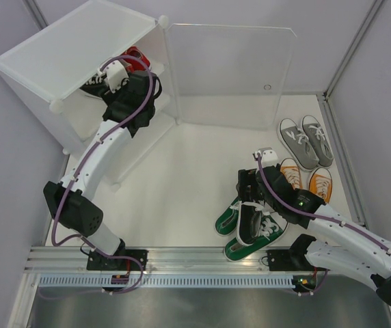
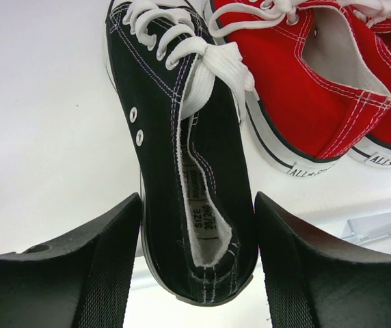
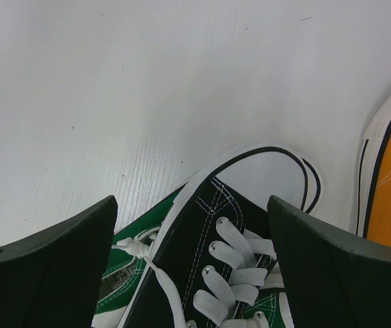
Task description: Place and organize the shoes in the shoe cabinet
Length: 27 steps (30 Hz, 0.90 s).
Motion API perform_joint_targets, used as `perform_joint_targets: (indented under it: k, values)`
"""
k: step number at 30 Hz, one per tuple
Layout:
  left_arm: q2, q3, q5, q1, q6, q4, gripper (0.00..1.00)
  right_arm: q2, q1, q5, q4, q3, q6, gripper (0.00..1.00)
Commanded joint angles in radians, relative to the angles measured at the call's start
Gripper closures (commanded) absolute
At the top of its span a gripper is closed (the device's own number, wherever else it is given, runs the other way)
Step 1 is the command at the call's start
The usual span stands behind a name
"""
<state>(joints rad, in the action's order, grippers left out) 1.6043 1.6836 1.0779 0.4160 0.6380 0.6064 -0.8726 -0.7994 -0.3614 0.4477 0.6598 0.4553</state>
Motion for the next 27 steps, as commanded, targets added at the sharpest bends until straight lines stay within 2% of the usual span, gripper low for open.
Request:
perform_joint_targets:
  k: [1, 6, 7, 10, 17, 27]
  values:
    - [0.013, 0.034, 0.037, -0.017, 0.055, 0.142, 0.53, 0.015, -0.001, 0.006, -0.033, 0.001, -0.007, 0.06]
    - [0.037, 0.088, 0.099, -0.020, 0.009, 0.136, 0.73, 0.020, 0.000, 0.006, -0.035, 0.001, -0.006, 0.06]
    - [0.039, 0.097, 0.105, -0.023, 0.003, 0.135, 0.81, 0.020, 0.000, 0.006, -0.037, 0.001, -0.006, 0.07]
    - [0.054, 0.133, 0.076, -0.040, -0.021, 0.128, 0.91, 0.020, 0.000, 0.004, -0.038, 0.001, -0.006, 0.07]
    - [0.075, 0.148, 0.054, -0.060, -0.087, 0.052, 0.97, 0.018, 0.000, 0.001, -0.038, 0.000, -0.006, 0.07]
    - [0.097, 0.145, 0.031, -0.098, -0.170, -0.068, 0.96, 0.009, 0.000, -0.001, -0.038, 0.000, -0.006, 0.07]
